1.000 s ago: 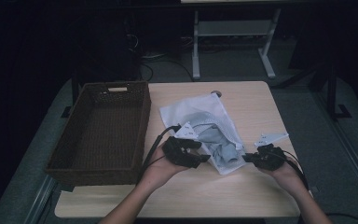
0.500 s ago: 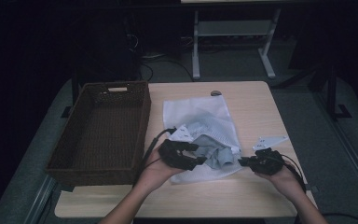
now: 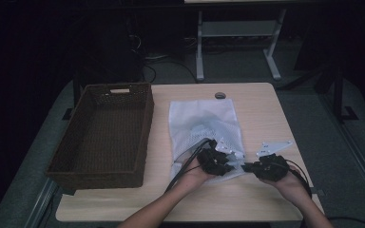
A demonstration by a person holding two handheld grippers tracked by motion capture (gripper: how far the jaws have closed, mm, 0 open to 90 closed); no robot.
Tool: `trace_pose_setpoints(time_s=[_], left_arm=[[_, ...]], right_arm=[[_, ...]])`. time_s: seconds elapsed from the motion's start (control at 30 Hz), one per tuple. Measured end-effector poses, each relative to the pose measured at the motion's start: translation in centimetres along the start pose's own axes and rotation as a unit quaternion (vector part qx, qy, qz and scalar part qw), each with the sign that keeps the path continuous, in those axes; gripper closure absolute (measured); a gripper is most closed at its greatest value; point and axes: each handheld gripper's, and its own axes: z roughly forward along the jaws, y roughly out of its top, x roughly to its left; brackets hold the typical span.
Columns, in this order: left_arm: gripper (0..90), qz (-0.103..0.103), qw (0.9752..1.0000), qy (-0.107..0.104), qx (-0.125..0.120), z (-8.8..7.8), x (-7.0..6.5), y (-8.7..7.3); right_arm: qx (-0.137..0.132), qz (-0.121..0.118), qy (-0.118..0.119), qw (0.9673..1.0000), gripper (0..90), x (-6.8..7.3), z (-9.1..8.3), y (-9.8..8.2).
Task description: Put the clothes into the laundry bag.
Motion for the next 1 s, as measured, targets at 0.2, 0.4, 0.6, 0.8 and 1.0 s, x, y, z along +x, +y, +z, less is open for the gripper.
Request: trace_pose_setpoints(time_s=[0.2, 0.4, 0.6, 0.8, 1.0], left_arm=[[88.8, -0.016, 0.9985, 0.052, 0.008, 0.3, 1.6, -0.4], [88.9, -0.053, 0.9897, 0.133, 0.003, -1.0, 4.8, -1.0], [88.9, -0.088, 0.9812, 0.172, -0.005, -1.3, 7.6, -1.4], [75.9, -0.092, 0.9885, 0.118, -0.022, -1.8, 7.3, -1.3], [63.5, -0.064, 0.9935, 0.087, -0.035, -5.9, 5.1, -1.3]], right_arm=[[0.002, 0.002, -0.001, 1.0000, 87.7, -0.4, -0.2, -0.2], [0.007, 0.005, -0.010, 0.9999, 88.3, -1.2, -1.0, -0.5], [0.007, 0.017, -0.017, 0.9997, 88.4, -2.3, -1.6, -0.9], [0.009, 0.026, -0.018, 0.9995, 87.6, -2.6, -1.2, -1.1], [0.013, 0.024, -0.014, 0.9995, 87.3, -2.5, -0.8, -1.2]])
